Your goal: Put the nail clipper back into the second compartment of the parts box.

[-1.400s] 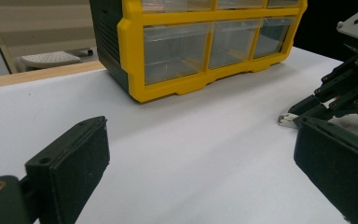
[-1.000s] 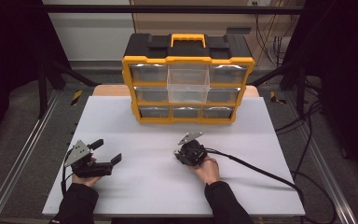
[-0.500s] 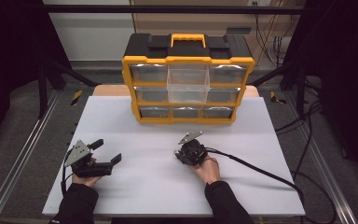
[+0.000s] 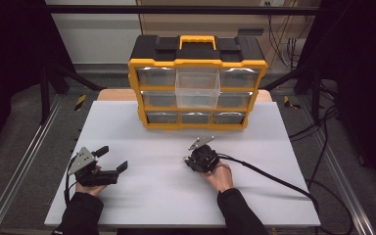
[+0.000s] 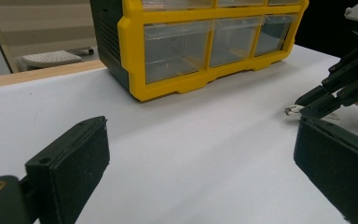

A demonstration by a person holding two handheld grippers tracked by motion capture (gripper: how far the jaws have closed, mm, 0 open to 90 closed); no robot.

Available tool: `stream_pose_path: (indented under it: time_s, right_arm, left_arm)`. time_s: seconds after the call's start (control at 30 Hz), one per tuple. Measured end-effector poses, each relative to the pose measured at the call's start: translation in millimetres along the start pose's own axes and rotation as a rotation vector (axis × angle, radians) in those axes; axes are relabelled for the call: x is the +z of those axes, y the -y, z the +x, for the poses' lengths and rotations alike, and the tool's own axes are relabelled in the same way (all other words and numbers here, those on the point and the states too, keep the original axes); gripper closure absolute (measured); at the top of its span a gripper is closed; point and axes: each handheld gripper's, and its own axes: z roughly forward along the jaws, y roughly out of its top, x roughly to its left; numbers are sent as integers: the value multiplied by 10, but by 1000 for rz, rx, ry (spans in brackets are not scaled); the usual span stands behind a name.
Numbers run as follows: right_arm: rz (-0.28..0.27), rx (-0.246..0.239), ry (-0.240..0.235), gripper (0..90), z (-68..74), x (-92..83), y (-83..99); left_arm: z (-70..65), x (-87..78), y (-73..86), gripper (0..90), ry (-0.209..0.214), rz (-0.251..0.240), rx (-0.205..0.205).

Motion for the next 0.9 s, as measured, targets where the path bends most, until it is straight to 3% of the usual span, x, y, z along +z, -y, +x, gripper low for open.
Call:
stream_pose_path:
  time_s: [0.9]
  right_arm:
    - [-58,-10,-23,773,19,-284,-85]
  left_arm:
    - [-1,2,1,33,-2,4,3]
